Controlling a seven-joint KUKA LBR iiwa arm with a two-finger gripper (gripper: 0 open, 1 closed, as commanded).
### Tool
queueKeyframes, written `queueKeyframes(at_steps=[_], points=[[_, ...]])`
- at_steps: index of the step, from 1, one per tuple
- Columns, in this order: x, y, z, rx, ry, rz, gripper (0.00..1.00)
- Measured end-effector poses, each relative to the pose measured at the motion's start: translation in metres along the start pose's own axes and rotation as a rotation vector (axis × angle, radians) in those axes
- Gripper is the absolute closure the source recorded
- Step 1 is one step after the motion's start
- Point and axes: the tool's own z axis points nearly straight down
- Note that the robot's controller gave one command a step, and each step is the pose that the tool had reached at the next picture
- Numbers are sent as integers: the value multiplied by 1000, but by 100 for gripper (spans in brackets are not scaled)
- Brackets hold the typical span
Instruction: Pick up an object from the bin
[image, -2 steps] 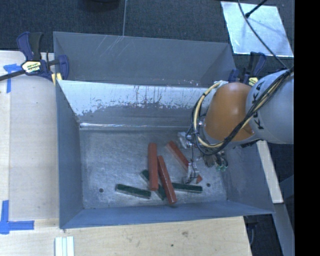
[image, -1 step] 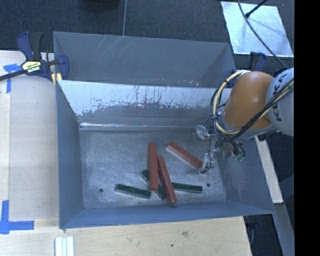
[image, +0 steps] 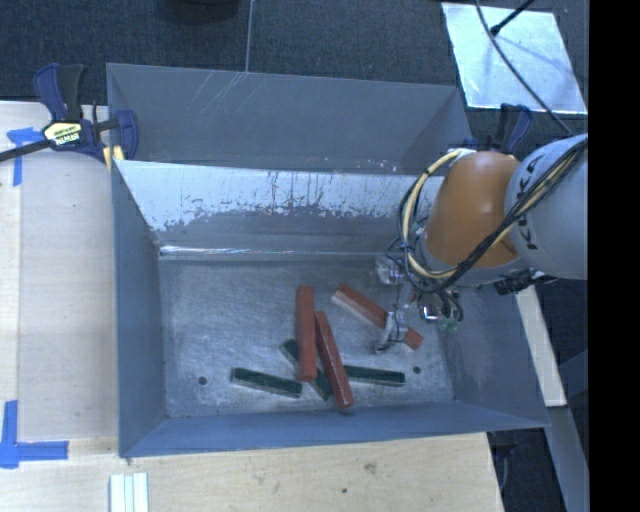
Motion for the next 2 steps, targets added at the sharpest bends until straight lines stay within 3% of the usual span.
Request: queueKeyframes(at_steps=[1,2], points=[[-1,-1,-1,1,-3,0,100],[-8,26,-159,0,-13,41,100]])
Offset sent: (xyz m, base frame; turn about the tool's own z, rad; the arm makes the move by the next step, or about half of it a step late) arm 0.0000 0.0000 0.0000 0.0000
